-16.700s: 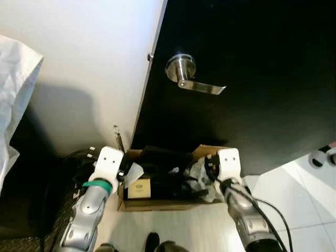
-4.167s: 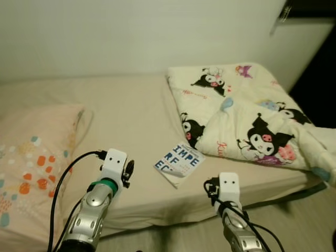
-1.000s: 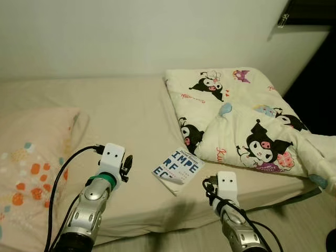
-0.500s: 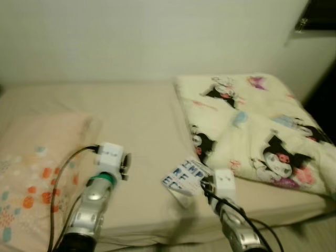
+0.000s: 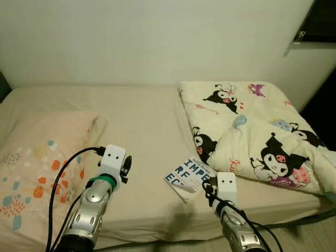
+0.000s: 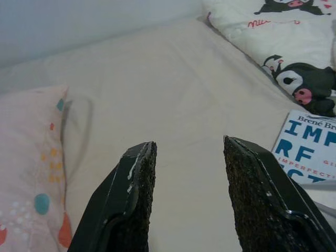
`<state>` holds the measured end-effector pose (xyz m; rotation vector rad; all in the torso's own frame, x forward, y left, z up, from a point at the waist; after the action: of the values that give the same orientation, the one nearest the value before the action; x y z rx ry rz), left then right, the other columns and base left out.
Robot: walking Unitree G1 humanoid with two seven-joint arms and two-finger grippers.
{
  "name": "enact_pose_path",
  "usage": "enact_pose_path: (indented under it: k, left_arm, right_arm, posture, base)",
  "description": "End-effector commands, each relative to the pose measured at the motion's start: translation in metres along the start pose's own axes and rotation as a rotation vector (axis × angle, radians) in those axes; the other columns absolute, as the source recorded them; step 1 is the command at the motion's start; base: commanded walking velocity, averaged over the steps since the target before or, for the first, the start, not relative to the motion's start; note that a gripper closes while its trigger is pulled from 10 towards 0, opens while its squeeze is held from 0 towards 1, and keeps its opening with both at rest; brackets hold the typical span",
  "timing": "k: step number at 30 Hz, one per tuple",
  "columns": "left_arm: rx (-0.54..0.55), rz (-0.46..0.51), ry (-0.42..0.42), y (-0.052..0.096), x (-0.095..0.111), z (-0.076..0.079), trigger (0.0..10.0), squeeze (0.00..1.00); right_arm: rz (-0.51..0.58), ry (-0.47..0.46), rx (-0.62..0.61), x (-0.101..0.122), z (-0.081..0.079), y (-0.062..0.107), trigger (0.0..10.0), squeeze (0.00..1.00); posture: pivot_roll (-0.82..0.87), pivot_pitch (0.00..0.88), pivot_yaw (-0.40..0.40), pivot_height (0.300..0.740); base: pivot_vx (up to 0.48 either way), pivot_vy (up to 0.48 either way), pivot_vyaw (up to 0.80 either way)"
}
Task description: Clean up the room
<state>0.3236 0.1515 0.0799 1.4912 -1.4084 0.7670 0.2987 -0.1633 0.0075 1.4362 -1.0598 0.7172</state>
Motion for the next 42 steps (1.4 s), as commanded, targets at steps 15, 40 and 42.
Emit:
enact_pose_path:
  k: [15, 40, 42]
  left_arm:
    - [-0.005, -0.054, -0.003, 0.0026, -0.0112, 0.0038, 10.0, 0.0]
    - [0.012, -0.079, -0.007, 0.0057, -0.0164, 0.0053, 10.0, 0.0]
    - [0.014, -0.078, -0.006, 0.0059, -0.0163, 0.0055, 10.0, 0.0]
  right_arm:
    - [-0.025, -0.015, -0.009, -0.007, 0.0031, 0.0022, 10.0, 0.0]
    - [-0.029, -0.042, -0.007, -0.0056, 0.0038, 0.0023, 10.0, 0.0]
    - [-0.029, -0.041, -0.006, -0.0059, 0.0037, 0.0025, 10.0, 0.0]
  posture:
    - [0.13, 0.0, -0.009, 0.74]
    - [0.13, 0.0, -0.016, 0.655]
    - [0.13, 0.0, -0.016, 0.65]
  base:
    - [0.0, 0.0, 0.0]
    - [0.0, 0.0, 0.0]
    - [0.0, 0.0, 0.0]
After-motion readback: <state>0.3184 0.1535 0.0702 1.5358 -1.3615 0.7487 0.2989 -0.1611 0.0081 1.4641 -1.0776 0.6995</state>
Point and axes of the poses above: a point about 5 cm out from each wrist's last joint towards the gripper, its own y axis pointing back from the gripper into the wrist, its own x axis along the axis of the wrist's last joint, z = x × y, the point moved 1 cm from there along -y, pointing out of the wrist towards the gripper, and after that the axes turned 12 degrees about -y, right-handed, at the moved point
